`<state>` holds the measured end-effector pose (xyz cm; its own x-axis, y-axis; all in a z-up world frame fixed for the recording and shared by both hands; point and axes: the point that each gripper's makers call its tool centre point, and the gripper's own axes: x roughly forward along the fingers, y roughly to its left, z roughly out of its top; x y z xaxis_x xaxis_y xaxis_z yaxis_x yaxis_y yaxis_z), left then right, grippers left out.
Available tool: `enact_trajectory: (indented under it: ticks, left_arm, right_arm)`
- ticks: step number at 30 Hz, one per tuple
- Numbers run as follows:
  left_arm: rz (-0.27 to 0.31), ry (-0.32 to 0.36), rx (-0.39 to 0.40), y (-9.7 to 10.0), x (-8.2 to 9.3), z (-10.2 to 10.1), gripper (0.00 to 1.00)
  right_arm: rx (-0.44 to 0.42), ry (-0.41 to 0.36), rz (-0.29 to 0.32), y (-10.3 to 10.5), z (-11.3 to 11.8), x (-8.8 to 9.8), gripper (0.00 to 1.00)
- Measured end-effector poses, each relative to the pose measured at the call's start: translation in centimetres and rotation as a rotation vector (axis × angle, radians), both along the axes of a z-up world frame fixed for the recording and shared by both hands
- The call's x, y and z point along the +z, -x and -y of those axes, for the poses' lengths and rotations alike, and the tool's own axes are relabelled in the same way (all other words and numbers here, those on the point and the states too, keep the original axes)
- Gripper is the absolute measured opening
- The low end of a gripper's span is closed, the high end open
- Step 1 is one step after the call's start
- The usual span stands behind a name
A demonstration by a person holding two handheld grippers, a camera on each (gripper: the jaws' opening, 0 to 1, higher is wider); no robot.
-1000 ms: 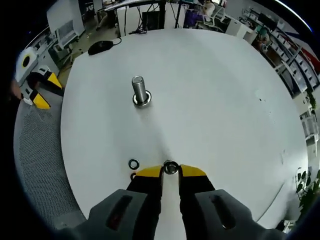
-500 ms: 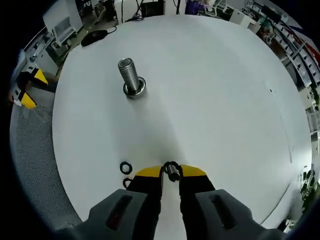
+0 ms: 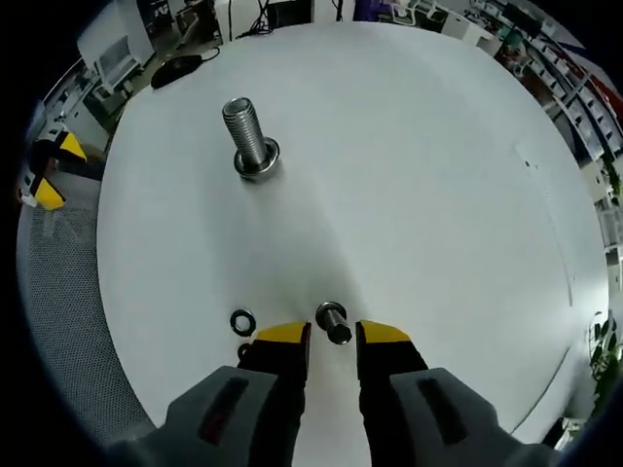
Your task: Place the washer onto the threaded stud by aligning its center hole with the stud, sliding it down to the base, and recovering from edge contact or off-axis alignment until the washer reaches the visible bottom stop.
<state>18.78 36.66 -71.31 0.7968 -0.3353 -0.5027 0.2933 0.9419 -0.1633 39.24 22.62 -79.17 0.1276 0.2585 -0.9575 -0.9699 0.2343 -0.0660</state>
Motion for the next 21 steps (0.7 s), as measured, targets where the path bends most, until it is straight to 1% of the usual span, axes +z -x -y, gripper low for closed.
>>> enact_trajectory:
  ticks: [8, 11, 15, 17, 21]
  left_arm:
    - [-0.001, -0.007, 0.006, 0.0, 0.0, -0.2, 0.22]
    - [0.0, -0.009, 0.01, 0.0, 0.0, -0.3, 0.22]
    - [-0.007, -0.024, 0.02, 0.0, -0.2, -0.5, 0.22]
    - [-0.005, -0.018, 0.023, 0.0, -0.2, -0.5, 0.23]
    - [-0.002, -0.022, 0.028, 0.0, -0.1, -0.6, 0.23]
  right_arm:
    - [-0.02, 0.007, -0.007, 0.6, 2.5, 0.3, 0.22]
    - [-0.02, 0.013, -0.014, 1.3, 3.4, 0.2, 0.23]
    - [0.004, 0.035, -0.027, 2.4, 5.0, -0.1, 0.24]
    - [-0.001, 0.041, -0.037, 2.9, 5.6, -0.3, 0.24]
    - [0.008, 0.034, -0.057, 4.1, 6.1, -0.3, 0.25]
